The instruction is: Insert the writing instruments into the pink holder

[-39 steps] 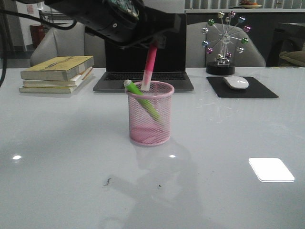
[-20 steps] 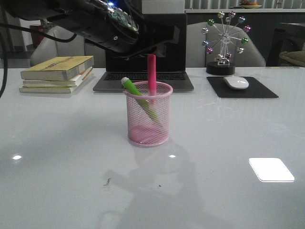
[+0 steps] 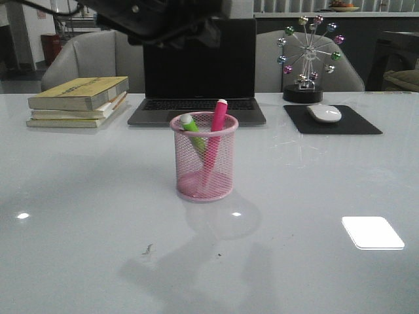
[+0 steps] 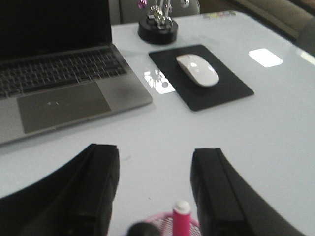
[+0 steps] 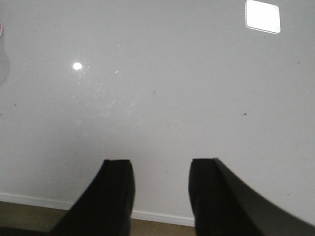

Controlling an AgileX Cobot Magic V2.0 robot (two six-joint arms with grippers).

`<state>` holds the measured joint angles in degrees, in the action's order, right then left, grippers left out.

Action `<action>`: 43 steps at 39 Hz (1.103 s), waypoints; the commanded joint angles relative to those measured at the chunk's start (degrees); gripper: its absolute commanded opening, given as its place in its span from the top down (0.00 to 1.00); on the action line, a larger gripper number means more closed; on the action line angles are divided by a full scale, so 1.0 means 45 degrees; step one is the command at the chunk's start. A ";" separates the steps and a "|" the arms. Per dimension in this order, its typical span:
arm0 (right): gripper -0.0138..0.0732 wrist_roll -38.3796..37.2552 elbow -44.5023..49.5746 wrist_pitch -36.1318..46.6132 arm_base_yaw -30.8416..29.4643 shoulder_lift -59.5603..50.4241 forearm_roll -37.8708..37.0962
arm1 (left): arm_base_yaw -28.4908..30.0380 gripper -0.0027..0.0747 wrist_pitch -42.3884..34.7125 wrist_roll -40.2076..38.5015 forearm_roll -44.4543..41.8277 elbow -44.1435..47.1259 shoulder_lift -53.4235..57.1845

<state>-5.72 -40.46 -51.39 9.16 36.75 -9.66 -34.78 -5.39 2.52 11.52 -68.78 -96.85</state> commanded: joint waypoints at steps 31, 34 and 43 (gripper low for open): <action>0.39 0.0025 -0.0335 0.0750 -0.0074 -0.0027 -0.0266 | 0.5457 0.47 0.5437 -0.0099 -0.2994 0.0532 0.8817; 0.39 0.0025 -0.0335 0.0750 -0.0074 -0.0027 -0.0266 | 0.5877 0.47 0.5437 -0.0099 -0.3026 0.1234 0.9520; 0.39 0.0025 -0.0335 0.0750 -0.0074 -0.0027 -0.0266 | 0.6744 0.47 0.5415 -0.0099 -0.3026 0.4161 1.2089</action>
<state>-5.72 -40.46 -51.39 9.16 36.75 -9.66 -5.15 23.00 2.52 -1.99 -52.05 -46.44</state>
